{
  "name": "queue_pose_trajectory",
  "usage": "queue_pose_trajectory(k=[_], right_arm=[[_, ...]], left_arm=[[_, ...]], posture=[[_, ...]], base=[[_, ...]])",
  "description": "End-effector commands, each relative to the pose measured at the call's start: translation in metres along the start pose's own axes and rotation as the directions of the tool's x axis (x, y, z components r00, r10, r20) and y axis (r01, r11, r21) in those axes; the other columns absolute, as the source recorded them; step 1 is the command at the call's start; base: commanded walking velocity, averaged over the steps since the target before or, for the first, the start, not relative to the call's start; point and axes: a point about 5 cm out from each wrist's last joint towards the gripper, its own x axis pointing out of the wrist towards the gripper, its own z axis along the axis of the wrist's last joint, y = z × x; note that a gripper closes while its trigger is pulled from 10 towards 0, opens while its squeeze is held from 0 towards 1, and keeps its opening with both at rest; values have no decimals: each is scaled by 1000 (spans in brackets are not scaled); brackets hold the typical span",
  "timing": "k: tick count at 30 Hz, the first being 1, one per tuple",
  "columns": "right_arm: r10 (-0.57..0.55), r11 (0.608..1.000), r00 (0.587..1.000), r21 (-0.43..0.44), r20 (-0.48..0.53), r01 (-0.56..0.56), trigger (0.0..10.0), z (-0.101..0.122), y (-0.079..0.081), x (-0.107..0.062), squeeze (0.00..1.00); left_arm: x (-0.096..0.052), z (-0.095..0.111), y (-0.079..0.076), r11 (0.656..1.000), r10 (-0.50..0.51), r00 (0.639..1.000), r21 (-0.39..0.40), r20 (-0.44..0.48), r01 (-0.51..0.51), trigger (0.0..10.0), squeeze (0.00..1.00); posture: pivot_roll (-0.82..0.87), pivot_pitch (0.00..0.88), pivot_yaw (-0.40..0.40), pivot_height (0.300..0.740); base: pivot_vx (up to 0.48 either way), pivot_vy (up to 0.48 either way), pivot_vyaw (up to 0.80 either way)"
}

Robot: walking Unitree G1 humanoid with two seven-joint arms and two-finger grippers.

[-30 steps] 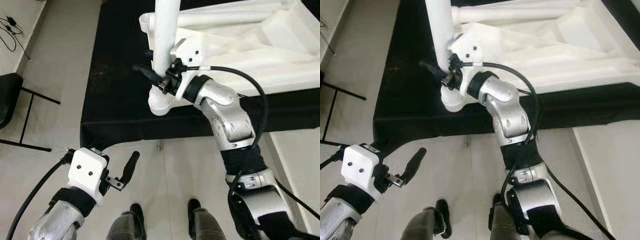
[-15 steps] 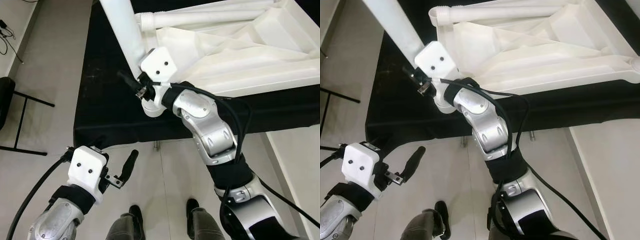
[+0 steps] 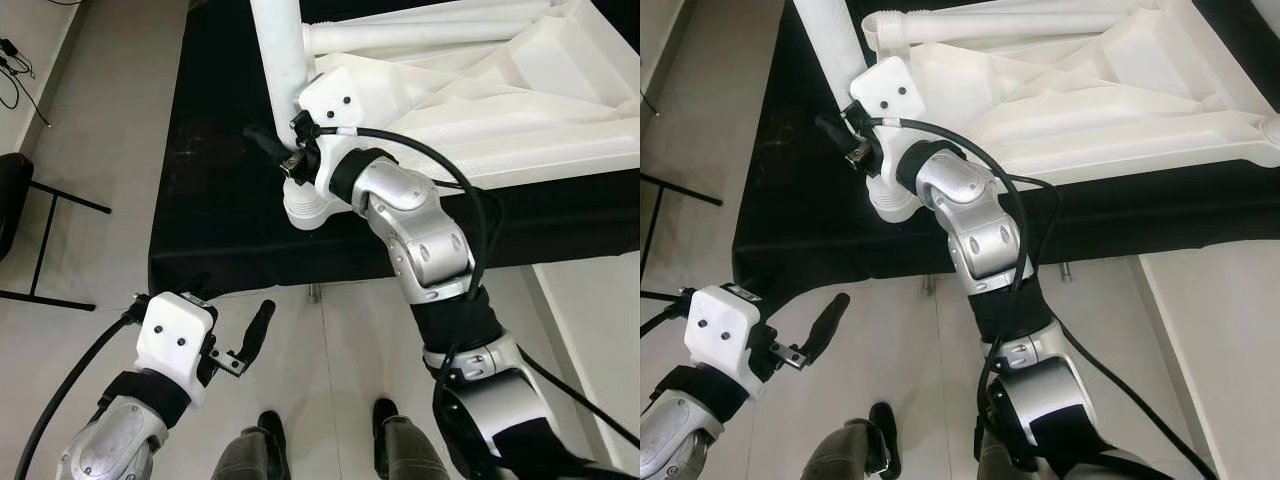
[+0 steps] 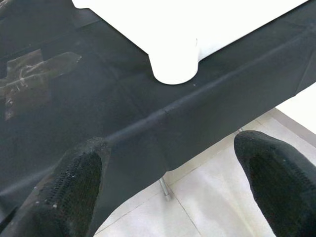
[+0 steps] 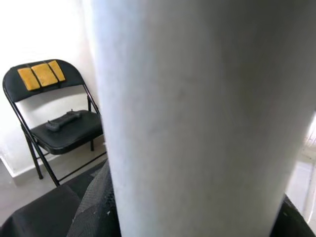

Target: Building children table

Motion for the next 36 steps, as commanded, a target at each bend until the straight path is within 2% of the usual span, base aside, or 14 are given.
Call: queue_pose_trajectory(k=[1,13,23,24,25,30,31,32,33,36], right_arm=[[-27,995,980,88,-198,46,10000,-49,-1,-6,0],[17,990,989,141,-147,4,10000,-51,10,-9,0],[54,992,988,123,-141,-37,10000,-52,12,-10,0],[57,992,989,122,-139,-40,10000,-52,12,-10,75],[61,991,989,126,-132,-44,10000,-51,11,-10,1000],[74,991,990,123,-117,-60,10000,-48,9,-10,1000],[95,989,990,125,-105,-81,10000,-45,9,-9,412],[95,989,990,125,-105,-81,10000,-45,9,-9,412],[118,986,989,125,-92,-106,10000,-41,8,-9,0],[152,982,986,120,-74,-143,10000,-34,2,-6,0]], left_arm=[[-2,-5,0,1000,10,1000,-2,-21,-10,10000,0],[-2,-7,1,1000,8,1000,1,-26,-8,10000,0],[-2,-8,2,1000,9,1000,4,-28,-9,10000,0],[-3,-8,2,1000,9,1000,5,-28,-9,10000,0],[-3,-8,2,1000,9,1000,5,-29,-9,10000,0],[-3,-8,2,1000,9,1000,6,-28,-9,10000,0],[-3,-8,2,1000,9,1000,7,-28,-9,10000,0],[-3,-8,2,1000,9,1000,7,-28,-9,10000,0],[-3,-8,2,1000,9,1000,7,-27,-9,10000,0],[-3,-7,1,1000,10,1000,8,-25,-10,10000,0]], posture=[[67,403,58,740],[69,402,66,740],[71,399,68,740],[72,399,68,740],[72,399,68,740],[72,398,67,740],[71,398,66,740],[71,398,66,740],[69,398,64,740],[66,396,59,740]], base=[[0,0,0],[0,0,0],[0,0,0],[0,0,0],[0,0,0],[0,0,0],[0,0,0],[0,0,0],[0,0,0],[0,0,0]])
